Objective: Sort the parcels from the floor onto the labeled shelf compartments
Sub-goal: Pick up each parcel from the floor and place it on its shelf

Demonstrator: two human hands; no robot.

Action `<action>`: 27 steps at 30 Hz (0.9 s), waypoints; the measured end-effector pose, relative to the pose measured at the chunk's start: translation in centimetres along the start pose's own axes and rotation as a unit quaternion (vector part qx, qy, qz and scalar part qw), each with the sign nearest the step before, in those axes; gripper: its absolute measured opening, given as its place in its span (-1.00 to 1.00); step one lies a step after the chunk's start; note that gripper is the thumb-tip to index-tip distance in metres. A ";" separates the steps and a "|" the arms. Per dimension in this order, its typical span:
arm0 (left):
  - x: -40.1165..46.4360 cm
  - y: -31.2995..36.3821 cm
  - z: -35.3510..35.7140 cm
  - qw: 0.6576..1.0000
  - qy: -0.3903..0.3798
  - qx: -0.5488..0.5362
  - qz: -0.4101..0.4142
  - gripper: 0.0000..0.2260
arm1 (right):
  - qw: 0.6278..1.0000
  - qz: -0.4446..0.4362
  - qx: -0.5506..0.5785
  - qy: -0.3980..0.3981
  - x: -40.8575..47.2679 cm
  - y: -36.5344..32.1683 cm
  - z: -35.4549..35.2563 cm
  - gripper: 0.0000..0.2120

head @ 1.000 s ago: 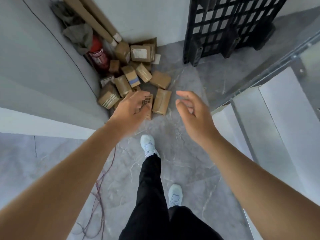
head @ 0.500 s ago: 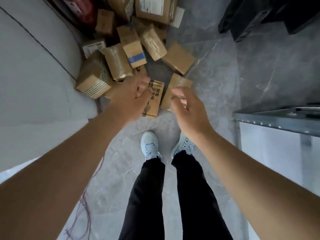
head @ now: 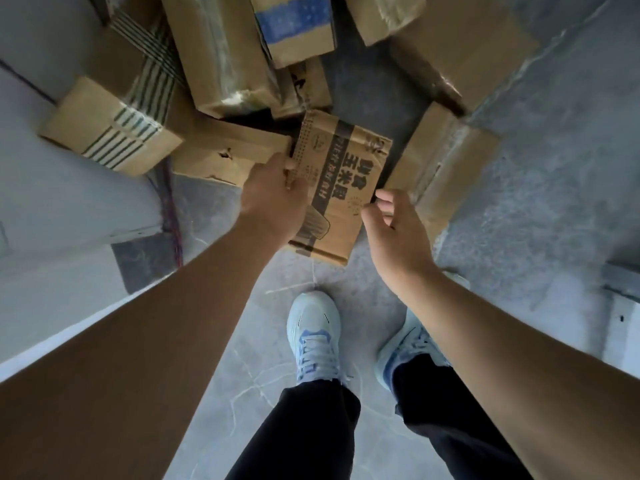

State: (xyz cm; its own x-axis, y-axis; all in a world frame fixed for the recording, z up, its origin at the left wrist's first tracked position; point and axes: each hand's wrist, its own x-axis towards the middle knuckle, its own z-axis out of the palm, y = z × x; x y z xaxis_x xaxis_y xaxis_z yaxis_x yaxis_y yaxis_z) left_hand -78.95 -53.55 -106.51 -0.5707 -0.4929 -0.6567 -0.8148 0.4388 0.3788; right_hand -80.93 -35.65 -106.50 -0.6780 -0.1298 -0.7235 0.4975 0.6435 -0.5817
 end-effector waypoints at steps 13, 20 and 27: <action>-3.1 0.1 0.3 0.969 -0.024 -0.200 -0.145 -0.66 | 0.979 0.129 0.157 0.008 -0.7 -2.2 0.5 -0.61; -8.6 3.8 -5.9 0.911 -0.012 -0.326 -0.253 -0.69 | 0.961 0.133 0.243 0.021 -7.5 -5.2 -2.8 -0.60; -14.0 8.2 -11.5 0.938 -0.024 -0.308 -0.158 -0.63 | 0.906 0.149 0.395 0.035 -13.5 -8.8 -7.0 -0.57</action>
State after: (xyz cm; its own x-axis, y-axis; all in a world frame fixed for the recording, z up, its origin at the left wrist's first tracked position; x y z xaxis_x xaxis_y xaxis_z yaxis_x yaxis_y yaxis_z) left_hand -78.80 -51.66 -86.72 -0.2980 -0.4834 -0.8231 -0.8547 -0.2489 0.4556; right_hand -79.97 -34.32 -89.03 -0.4694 0.0271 -0.8826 0.8770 -0.1020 -0.4696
